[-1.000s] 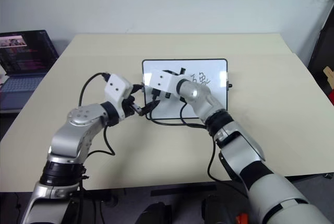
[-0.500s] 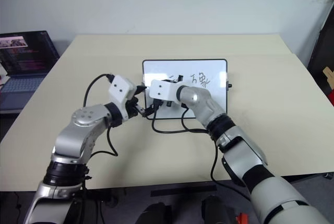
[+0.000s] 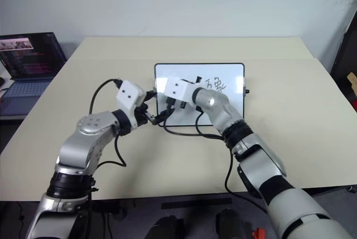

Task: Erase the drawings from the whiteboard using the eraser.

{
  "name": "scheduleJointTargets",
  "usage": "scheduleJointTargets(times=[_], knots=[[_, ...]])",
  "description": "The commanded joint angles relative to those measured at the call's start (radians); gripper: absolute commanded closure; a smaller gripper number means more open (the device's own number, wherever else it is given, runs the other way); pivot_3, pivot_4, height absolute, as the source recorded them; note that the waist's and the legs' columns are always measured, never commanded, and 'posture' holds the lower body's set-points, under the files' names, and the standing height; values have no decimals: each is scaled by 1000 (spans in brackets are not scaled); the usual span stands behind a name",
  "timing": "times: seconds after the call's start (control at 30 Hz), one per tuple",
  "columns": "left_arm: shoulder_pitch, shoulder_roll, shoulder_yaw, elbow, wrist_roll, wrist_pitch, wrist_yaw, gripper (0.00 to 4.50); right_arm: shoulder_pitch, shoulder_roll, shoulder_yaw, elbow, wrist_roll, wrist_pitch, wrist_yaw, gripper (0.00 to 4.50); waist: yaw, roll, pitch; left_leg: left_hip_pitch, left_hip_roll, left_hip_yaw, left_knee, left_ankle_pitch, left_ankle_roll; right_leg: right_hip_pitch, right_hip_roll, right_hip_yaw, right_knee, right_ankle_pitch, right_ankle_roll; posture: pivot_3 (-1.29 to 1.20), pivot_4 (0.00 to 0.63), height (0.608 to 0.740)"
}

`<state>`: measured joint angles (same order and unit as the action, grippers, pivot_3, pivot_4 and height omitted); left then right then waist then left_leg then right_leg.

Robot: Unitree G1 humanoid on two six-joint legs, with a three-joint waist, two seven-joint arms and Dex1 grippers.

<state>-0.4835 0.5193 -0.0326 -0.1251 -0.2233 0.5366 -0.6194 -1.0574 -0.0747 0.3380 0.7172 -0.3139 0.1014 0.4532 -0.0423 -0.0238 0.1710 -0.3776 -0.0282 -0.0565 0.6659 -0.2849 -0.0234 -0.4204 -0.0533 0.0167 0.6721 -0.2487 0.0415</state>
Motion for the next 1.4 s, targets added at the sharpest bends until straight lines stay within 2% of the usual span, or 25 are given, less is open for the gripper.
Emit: scheduleJointTargets(times=[0.03,0.23,0.43,0.6,0.83,1.03,1.27,1.4], knots=[[-10,-6,34,-24,-8,-17,16,0,59,11,-136,-244,170,205,75,3342,1,0,0,-1,0,0,0,0,0,-1,0,0,0,0,0,0,150,740],[-20,-17,46,-17,-17,-31,24,0,204,-59,-262,-676,340,540,135,3344,10,0,0,-5,1,-1,-1,0,0,-2,0,-2,-7,0,0,0,150,740],[-43,-40,55,28,-19,-62,29,0,430,-177,-325,-1024,435,742,140,3344,14,0,0,-7,1,-1,-3,-1,0,-2,0,-2,-11,0,1,0,150,740],[-80,-69,56,76,-9,-95,47,0,574,-222,-349,-1145,449,747,91,3345,8,0,1,-6,0,0,-2,-1,1,-1,0,-2,-10,0,1,0,150,740],[-103,-106,60,119,-5,-124,80,0,778,-193,-348,-1216,440,637,-9,3345,10,0,0,-5,1,0,-2,-1,1,0,0,-1,-9,0,1,0,150,740],[-95,-109,62,106,-8,-116,91,0,763,-163,-305,-1199,442,538,-41,3346,10,0,0,-4,1,0,-1,-1,1,0,1,-1,-8,0,1,0,150,740],[-61,-88,66,83,21,-90,132,0,572,-174,-122,-986,272,346,-75,3346,9,0,0,-3,1,0,-1,0,1,0,4,-1,-9,0,1,0,150,740],[-61,-87,64,73,17,-86,134,0,432,-122,-94,-815,241,294,-101,3347,11,0,1,-4,1,0,-1,0,-1,0,4,-1,-9,0,1,0,150,740]])
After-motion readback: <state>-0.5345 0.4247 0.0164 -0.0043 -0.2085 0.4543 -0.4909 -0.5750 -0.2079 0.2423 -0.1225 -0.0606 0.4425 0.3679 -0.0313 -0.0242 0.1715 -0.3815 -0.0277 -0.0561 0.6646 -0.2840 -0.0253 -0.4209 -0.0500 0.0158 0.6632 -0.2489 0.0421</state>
